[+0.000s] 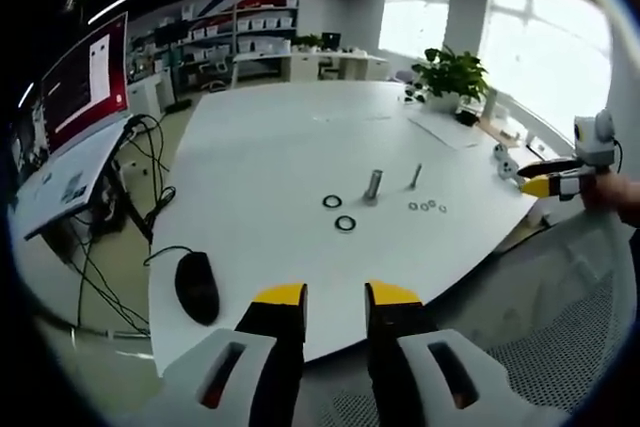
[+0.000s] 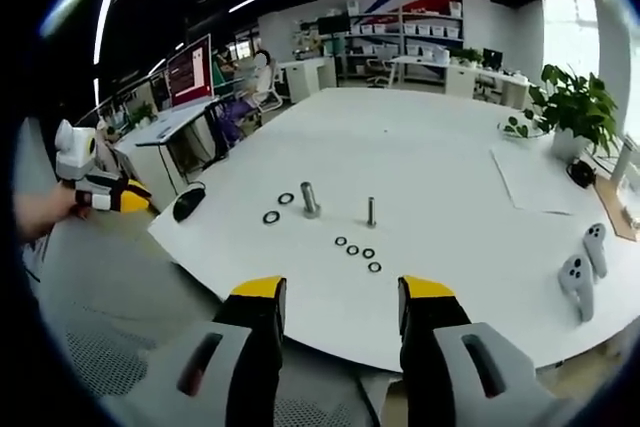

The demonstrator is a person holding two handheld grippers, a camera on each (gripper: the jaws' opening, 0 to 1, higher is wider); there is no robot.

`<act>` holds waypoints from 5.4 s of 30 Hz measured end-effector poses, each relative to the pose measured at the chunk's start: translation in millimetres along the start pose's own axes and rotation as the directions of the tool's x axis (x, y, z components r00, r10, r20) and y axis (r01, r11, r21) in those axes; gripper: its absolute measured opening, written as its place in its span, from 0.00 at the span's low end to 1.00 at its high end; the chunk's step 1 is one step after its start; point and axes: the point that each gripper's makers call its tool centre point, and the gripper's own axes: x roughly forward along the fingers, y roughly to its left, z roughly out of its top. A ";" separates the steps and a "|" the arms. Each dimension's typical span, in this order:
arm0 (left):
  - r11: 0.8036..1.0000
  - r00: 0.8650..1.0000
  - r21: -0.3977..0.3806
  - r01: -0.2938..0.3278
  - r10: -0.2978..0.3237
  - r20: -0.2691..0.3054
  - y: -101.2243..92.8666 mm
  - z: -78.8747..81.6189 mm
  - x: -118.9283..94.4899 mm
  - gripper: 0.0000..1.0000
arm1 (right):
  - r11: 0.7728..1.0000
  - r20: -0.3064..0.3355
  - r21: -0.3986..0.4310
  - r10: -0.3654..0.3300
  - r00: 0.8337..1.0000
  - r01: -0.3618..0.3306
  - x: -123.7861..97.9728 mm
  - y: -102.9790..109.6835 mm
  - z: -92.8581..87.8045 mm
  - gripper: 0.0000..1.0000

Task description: Place the washer onto the threaded stud by aligning its center hole with the stud, sliding it down to the base, and recovering from edge contact or off-axis alignment until the washer reaches the visible bottom stop.

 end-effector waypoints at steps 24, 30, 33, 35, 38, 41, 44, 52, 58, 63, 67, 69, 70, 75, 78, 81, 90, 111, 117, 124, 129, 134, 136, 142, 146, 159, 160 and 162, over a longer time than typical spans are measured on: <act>1.000 1.000 0.026 -0.004 0.004 -0.007 -2.6 1.8 0.2 0.26 | 1.000 -0.028 -0.014 0.021 0.999 -0.021 0.6 2.7 -5.9 0.48; 0.998 0.999 0.055 0.008 -0.006 -0.038 -7.2 1.6 4.9 0.29 | 1.000 -0.022 -0.005 0.030 0.999 -0.030 0.2 2.7 -5.5 0.48; 0.996 0.999 0.089 0.006 -0.001 -0.054 -7.9 1.6 5.7 0.29 | 0.999 -0.022 -0.003 0.041 0.999 -0.041 0.3 4.5 -5.1 0.48; 0.996 0.998 0.089 0.016 -0.010 -0.069 -9.3 0.8 7.4 0.30 | 0.999 -0.026 -0.007 0.046 0.999 -0.047 0.6 5.1 -6.0 0.48; 0.995 0.996 0.091 0.028 -0.019 -0.092 -11.1 -2.4 9.0 0.31 | 0.999 -0.025 0.000 0.051 0.998 -0.051 0.7 4.9 -5.8 0.48; 0.995 0.991 0.089 0.041 -0.029 -0.134 -12.8 -6.7 11.1 0.31 | 0.999 -0.014 0.007 0.052 0.999 -0.052 -0.1 4.7 -4.8 0.48; 0.995 0.991 0.087 0.046 -0.035 -0.128 -13.2 -0.6 14.8 0.32 | 0.999 -0.018 0.000 0.054 0.998 -0.054 0.1 5.1 -5.7 0.48; 0.993 0.985 0.095 0.064 -0.047 -0.164 -10.2 8.0 31.5 0.33 | 0.998 0.009 0.005 0.059 0.998 -0.059 -0.9 5.9 -0.6 0.48; 0.989 0.980 0.119 0.088 -0.064 -0.189 -16.8 16.5 59.1 0.33 | 0.998 0.013 0.001 0.065 0.998 -0.065 -0.5 6.8 0.3 0.48; 0.974 0.968 0.183 0.134 -0.089 -0.235 -35.5 19.7 82.9 0.34 | 0.998 0.015 0.000 0.068 0.998 -0.068 -0.8 6.8 0.8 0.47; 0.963 0.957 0.216 0.159 -0.097 -0.274 -43.3 20.3 101.0 0.34 | 0.998 0.012 0.003 0.066 0.998 -0.066 -0.7 6.2 -0.3 0.47; 0.960 0.949 0.222 0.168 -0.096 -0.300 -44.9 20.8 112.4 0.34 | 0.998 0.008 0.000 0.070 0.998 -0.070 -0.4 7.1 -0.5 0.47; 0.960 0.948 0.223 0.169 -0.097 -0.303 -45.3 21.5 116.1 0.34 | 0.997 0.009 -0.001 0.072 0.997 -0.072 -0.2 7.5 0.0 0.47; 0.961 0.937 0.215 0.175 -0.095 -0.338 -43.0 20.8 134.8 0.34 | 0.998 0.014 0.002 0.066 0.998 -0.066 -1.3 5.8 -0.1 0.47; 0.961 0.924 0.213 0.176 -0.087 -0.372 -41.3 17.6 144.9 0.34 | 0.998 0.014 0.000 0.069 0.998 -0.069 -0.7 6.1 0.7 0.47; 0.962 0.916 0.209 0.177 -0.083 -0.392 -38.8 16.7 154.3 0.34 | 0.997 0.010 -0.005 0.071 0.997 -0.071 -0.7 6.8 -0.4 0.46; 0.972 0.896 0.163 0.168 -0.082 -0.436 -37.9 9.4 184.5 0.34 | 0.997 0.006 -0.012 0.072 0.997 -0.072 0.1 6.7 -1.4 0.46; 0.972 0.863 0.180 0.149 -0.039 -0.503 -29.3 -0.8 224.0 0.32 | 0.999 0.011 0.002 0.053 0.999 -0.053 -0.3 2.3 -1.0 0.46; 0.969 0.854 0.199 0.147 -0.023 -0.520 -26.4 -5.5 230.5 0.33 | 0.999 0.014 0.006 0.053 0.999 -0.053 -0.3 1.8 -0.1 0.46; 0.963 0.853 0.222 0.153 -0.015 -0.522 -22.1 -1.1 236.0 0.31 | 0.999 0.019 0.015 0.047 0.999 -0.047 -1.0 0.7 0.4 0.46; 0.932 0.846 0.307 0.192 0.002 -0.534 -22.6 -2.3 236.6 0.27 | 0.999 0.020 0.016 0.045 0.999 -0.046 -1.0 0.5 0.7 0.46; 0.927 0.843 0.312 0.206 -0.006 -0.537 -21.4 -1.2 237.0 0.24 | 0.999 0.020 0.017 0.043 0.999 -0.043 -1.3 0.1 0.8 0.45; 0.926 0.840 0.314 0.211 -0.007 -0.542 -20.8 -0.9 237.3 0.22 | 0.999 0.020 0.018 0.041 0.999 -0.042 -1.4 -0.1 0.7 0.45; 0.918 0.823 0.324 0.231 -0.007 -0.568 -20.6 -1.1 236.7 0.21 | 0.999 0.020 0.018 0.041 0.999 -0.042 -1.4 -0.4 0.5 0.45; 0.895 0.783 0.355 0.269 0.012 -0.622 -20.9 -4.5 234.1 0.21 | 0.999 0.020 0.019 0.039 0.999 -0.040 -1.3 -0.9 0.4 0.45; 0.859 0.714 0.397 0.323 0.054 -0.698 -24.3 -8.7 233.4 0.26 | 0.999 0.022 0.021 0.038 0.999 -0.038 -1.2 -1.4 0.9 0.45; 0.859 0.714 0.396 0.324 0.053 -0.698 -23.8 -8.8 233.3 0.26 | 0.999 0.022 0.022 0.038 0.999 -0.038 -1.3 -1.5 0.9 0.45; 0.860 0.715 0.393 0.325 0.048 -0.697 -23.6 -8.5 233.0 0.26 | 0.999 0.023 0.024 0.037 0.999 -0.038 -1.4 -1.8 0.8 0.45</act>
